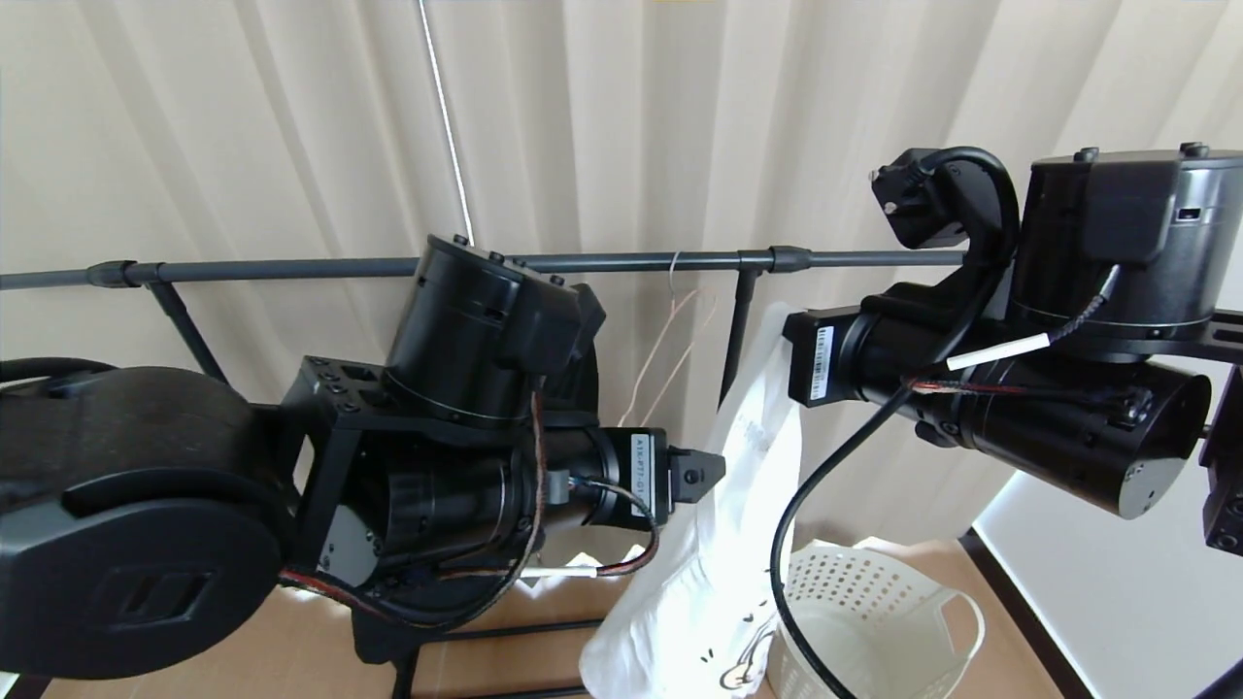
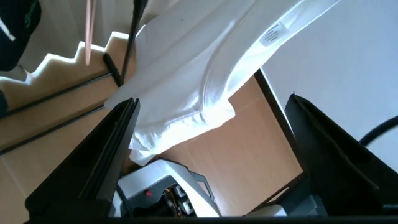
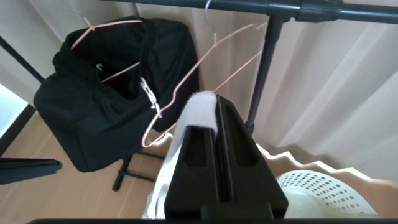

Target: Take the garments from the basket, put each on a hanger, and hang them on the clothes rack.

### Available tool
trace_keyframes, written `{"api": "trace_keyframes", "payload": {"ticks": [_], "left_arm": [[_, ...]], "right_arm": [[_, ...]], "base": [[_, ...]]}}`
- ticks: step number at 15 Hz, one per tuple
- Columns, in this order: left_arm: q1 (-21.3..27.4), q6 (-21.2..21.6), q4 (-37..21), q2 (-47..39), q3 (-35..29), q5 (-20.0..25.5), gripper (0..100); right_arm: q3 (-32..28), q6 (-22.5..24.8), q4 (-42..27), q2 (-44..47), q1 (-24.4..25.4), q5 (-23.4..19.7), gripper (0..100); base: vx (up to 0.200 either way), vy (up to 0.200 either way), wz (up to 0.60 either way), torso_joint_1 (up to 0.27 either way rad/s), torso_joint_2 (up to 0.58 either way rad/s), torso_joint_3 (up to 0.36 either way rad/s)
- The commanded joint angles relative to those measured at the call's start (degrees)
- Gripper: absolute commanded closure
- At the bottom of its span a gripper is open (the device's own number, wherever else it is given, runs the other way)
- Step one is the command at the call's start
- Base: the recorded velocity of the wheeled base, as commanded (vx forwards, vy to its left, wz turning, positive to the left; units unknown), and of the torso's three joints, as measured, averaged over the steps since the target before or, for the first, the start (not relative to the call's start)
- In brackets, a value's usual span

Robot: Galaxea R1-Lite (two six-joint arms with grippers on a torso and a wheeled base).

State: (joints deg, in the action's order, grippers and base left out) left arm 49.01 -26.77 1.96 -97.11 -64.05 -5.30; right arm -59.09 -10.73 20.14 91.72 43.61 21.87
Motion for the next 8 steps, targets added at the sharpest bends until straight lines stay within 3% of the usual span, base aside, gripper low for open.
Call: {"api": "trace_keyframes", "payload": {"ticks": [1,8], "left_arm": [[0.74,-0.04,1.9,-3.26,-0.46,-0.06,0],[1.0,-0.04,4.37,-8.71,-6.18,-0.67,0]], "right_arm": [[0.29,0.01,-0.01,0.48,1.31,0.01,100],[0.46,0.09,-0.01,0.3,1.39,1.25,100]], "base": [[0.0,0.0,0.0,0.0,0.0,0.0],[0.0,0.0,0.0,0.0,0.0,0.0]]}}
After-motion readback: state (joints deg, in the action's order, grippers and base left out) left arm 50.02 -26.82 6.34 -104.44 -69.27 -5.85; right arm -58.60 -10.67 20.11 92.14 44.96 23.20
